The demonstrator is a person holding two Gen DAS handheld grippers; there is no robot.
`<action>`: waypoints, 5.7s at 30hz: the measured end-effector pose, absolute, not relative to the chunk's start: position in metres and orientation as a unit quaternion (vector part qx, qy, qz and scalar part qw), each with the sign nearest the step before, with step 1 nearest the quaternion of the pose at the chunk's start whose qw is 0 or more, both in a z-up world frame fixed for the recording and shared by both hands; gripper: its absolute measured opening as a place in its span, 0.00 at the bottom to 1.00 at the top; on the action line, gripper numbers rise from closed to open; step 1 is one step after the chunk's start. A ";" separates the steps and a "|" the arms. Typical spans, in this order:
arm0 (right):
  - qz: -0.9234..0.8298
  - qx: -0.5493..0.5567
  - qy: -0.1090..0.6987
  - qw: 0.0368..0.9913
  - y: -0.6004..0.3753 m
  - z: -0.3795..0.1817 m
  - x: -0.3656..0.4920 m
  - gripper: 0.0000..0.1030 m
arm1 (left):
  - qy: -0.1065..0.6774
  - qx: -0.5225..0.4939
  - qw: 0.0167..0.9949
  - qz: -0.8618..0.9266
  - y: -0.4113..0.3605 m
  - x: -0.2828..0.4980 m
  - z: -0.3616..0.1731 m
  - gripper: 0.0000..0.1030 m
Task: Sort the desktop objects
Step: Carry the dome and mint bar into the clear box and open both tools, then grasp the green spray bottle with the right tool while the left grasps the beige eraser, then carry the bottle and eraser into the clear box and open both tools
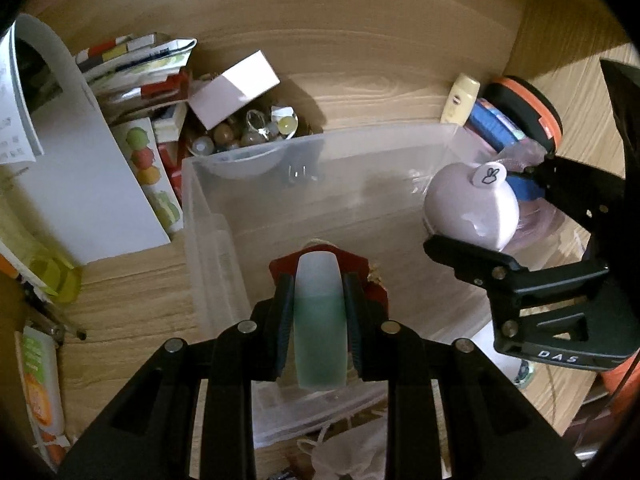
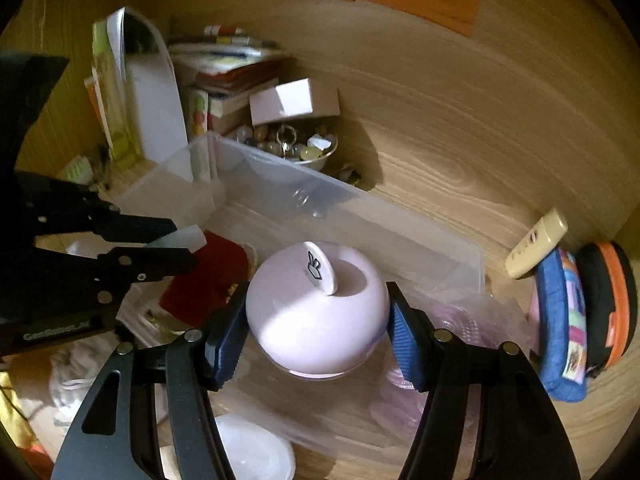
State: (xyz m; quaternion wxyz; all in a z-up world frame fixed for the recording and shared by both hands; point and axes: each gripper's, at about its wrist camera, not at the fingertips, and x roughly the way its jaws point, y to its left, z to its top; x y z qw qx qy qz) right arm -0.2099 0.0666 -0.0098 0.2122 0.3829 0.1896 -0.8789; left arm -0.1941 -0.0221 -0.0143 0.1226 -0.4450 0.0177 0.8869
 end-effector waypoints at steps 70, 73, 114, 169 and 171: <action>-0.925 0.330 0.160 0.097 0.175 -0.026 -0.052 0.80 | 0.033 -0.381 0.077 0.921 -0.033 -0.049 0.004 0.74; -0.927 0.332 0.164 0.066 0.191 -0.034 -0.044 0.80 | 0.040 -0.390 0.086 0.916 -0.027 -0.044 -0.006 0.74; -0.915 0.394 0.019 0.089 0.264 -0.056 -0.065 0.37 | 0.045 -0.434 0.148 0.888 -0.022 -0.004 -0.062 0.51; -0.916 0.320 0.059 0.236 0.120 0.025 -0.163 0.37 | -0.017 -0.290 0.096 0.952 -0.055 -0.129 0.056 0.23; -0.914 0.322 0.057 0.239 0.118 0.025 -0.169 0.37 | -0.019 -0.295 0.096 0.950 -0.056 -0.137 0.056 0.23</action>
